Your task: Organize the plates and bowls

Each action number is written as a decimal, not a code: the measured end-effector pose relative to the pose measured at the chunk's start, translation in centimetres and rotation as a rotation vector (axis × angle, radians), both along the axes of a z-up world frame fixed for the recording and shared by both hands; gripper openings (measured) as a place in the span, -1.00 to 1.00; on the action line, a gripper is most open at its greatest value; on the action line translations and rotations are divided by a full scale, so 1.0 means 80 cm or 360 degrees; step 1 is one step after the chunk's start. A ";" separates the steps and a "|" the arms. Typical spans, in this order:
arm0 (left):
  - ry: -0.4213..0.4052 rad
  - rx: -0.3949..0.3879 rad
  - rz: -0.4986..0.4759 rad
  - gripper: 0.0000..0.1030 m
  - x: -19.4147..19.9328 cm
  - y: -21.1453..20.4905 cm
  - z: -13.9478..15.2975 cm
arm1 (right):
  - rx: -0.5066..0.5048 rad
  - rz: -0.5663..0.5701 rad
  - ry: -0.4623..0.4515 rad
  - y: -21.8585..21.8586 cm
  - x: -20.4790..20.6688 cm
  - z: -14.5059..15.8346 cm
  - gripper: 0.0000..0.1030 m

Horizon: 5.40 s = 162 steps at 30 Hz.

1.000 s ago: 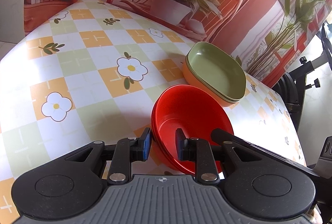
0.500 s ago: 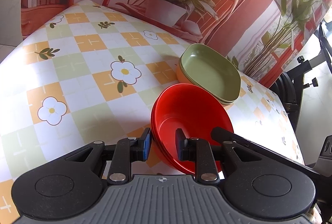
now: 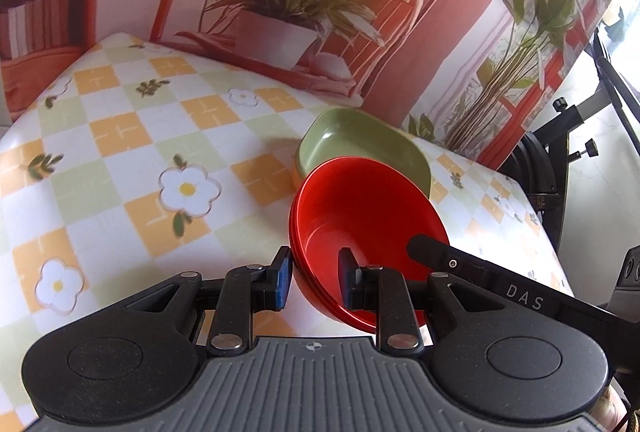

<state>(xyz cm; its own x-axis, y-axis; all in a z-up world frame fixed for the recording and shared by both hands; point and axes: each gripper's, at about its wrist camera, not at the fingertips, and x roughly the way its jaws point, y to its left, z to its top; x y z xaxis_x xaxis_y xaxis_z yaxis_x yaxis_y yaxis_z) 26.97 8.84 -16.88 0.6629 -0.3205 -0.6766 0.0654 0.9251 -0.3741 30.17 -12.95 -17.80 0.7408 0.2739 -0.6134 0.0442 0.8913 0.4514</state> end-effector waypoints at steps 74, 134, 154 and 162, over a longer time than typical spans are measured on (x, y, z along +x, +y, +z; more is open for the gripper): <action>-0.0094 0.0322 -0.0059 -0.23 0.118 -0.039 0.031 | -0.0300 -0.0085 -0.0028 -0.046 0.086 0.008 -0.64; -0.0813 0.0616 0.0086 0.77 -0.223 -0.097 0.268 | -0.0525 -0.0303 -0.0631 -0.051 -0.245 0.282 0.99; -0.0781 0.0605 0.0079 0.77 -0.221 -0.094 0.266 | -0.0515 -0.0317 -0.0615 -0.051 -0.247 0.278 0.99; -0.0769 0.0611 0.0082 0.77 -0.219 -0.094 0.265 | -0.0515 -0.0316 -0.0614 -0.052 -0.247 0.278 0.99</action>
<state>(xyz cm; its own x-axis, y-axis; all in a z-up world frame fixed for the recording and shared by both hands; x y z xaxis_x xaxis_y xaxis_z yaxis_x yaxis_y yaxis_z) 9.49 1.32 4.33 0.9314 -0.0730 -0.3566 0.0960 0.9943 0.0471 10.39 -17.13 4.41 0.9471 -0.0525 -0.3166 0.1117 0.9788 0.1718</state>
